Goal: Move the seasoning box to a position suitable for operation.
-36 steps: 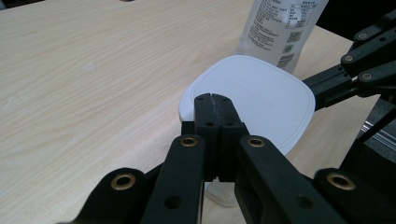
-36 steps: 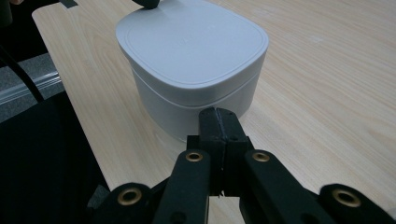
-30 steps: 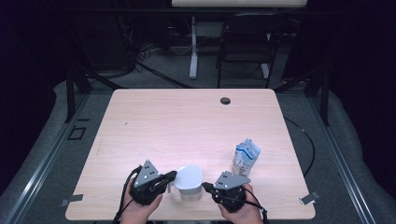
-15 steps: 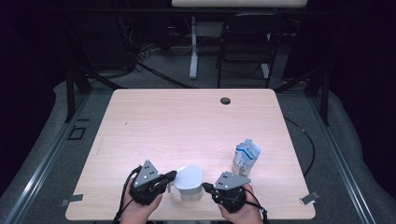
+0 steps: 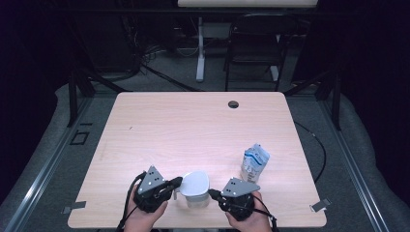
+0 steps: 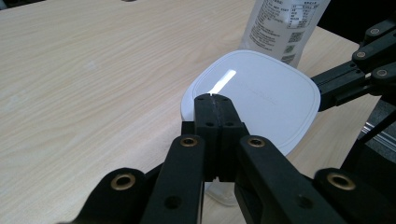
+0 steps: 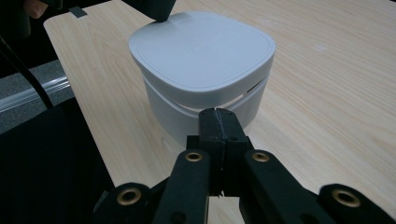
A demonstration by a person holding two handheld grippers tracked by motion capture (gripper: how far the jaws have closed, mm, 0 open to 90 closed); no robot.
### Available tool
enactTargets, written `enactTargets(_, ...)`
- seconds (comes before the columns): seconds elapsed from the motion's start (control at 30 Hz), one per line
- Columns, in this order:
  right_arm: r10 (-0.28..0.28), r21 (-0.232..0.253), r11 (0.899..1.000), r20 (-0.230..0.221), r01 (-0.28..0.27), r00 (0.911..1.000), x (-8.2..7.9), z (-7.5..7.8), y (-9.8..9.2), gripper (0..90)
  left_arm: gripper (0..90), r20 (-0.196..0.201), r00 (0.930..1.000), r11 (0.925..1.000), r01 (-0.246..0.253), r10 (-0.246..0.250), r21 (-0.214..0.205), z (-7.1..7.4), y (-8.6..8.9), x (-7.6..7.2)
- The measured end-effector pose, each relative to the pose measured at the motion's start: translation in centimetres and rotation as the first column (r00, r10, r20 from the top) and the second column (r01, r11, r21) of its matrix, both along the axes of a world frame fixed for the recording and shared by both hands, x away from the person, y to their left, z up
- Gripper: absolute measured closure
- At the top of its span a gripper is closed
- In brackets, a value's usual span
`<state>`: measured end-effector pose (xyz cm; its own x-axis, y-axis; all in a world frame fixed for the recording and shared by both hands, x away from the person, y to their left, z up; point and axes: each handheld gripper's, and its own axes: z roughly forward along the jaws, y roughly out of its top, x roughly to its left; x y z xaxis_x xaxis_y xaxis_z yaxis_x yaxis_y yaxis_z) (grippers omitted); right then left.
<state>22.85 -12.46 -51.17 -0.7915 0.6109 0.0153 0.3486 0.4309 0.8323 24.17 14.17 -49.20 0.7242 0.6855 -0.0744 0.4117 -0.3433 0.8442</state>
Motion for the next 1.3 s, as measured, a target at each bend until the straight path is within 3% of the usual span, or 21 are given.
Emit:
enactTargets(0.53, 0.009, 0.018, 1.000, -0.001, -0.009, 1.0000, 0.0, 0.2, 0.1, 90.0, 90.0, 0.003, 0.9998, 0.9998, -0.018, 0.018, -0.004, -0.2, 0.5, -0.1)
enactTargets(0.77, 0.005, 0.023, 1.000, -0.001, -0.005, 1.0000, 0.1, 0.3, 0.1, 90.0, 90.0, -0.016, 0.9996, 0.9996, -0.023, 0.023, 0.018, -0.7, 0.8, -0.2)
enactTargets(0.97, 0.009, 0.026, 1.000, 0.003, -0.009, 1.0000, 0.2, 0.4, 0.1, 90.0, 89.2, -0.005, 0.9995, 0.9993, -0.032, 0.032, 0.017, -0.6, 1.4, -0.6)
enactTargets(1.3, 0.000, 0.039, 0.999, 0.011, -0.001, 0.9999, 0.4, 0.7, 0.3, 90.0, 85.2, -0.022, 0.9980, 0.9981, -0.060, 0.060, 0.014, -0.9, 2.7, -1.1)
